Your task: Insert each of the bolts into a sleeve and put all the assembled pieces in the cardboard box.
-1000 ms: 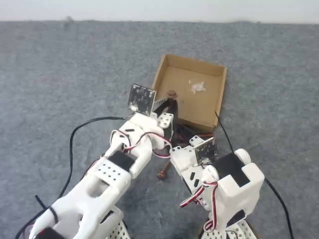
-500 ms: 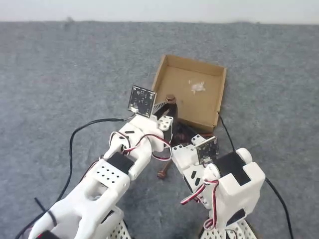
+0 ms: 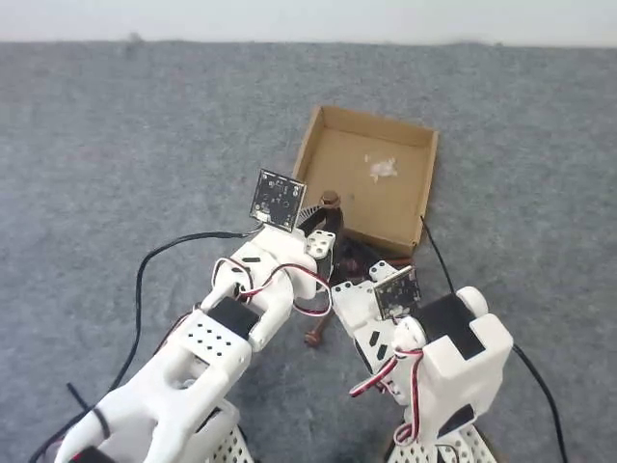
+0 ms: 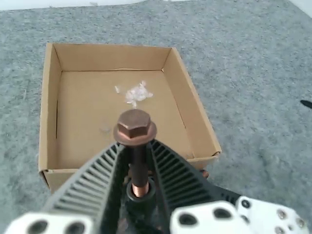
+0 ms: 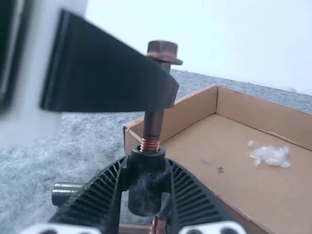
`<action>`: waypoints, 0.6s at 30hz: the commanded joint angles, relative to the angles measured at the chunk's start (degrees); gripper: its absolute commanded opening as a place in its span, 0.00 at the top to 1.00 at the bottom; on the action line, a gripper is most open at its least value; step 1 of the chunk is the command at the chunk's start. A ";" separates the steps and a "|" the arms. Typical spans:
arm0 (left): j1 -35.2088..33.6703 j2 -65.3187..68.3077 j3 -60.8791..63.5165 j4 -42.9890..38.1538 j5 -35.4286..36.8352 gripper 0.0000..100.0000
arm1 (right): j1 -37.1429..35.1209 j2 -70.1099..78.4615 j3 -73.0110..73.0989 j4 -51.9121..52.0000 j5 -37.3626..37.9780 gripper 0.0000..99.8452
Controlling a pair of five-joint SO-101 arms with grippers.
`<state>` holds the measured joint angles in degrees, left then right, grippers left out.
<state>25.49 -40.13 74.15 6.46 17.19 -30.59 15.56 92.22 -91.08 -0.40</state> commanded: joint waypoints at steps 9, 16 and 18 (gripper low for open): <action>0.53 1.58 1.71 0.00 -0.88 0.99 | 2.77 -2.95 1.41 -2.07 1.14 0.99; 1.76 14.42 -4.09 -0.18 -1.05 0.99 | 2.77 -2.95 1.32 -2.07 1.14 0.99; 1.67 15.91 -5.67 -0.18 -1.05 0.99 | 2.77 -2.95 1.32 -2.07 1.14 0.99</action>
<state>27.69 -29.32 72.31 5.85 16.66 -29.36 15.74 92.22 -90.99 -0.40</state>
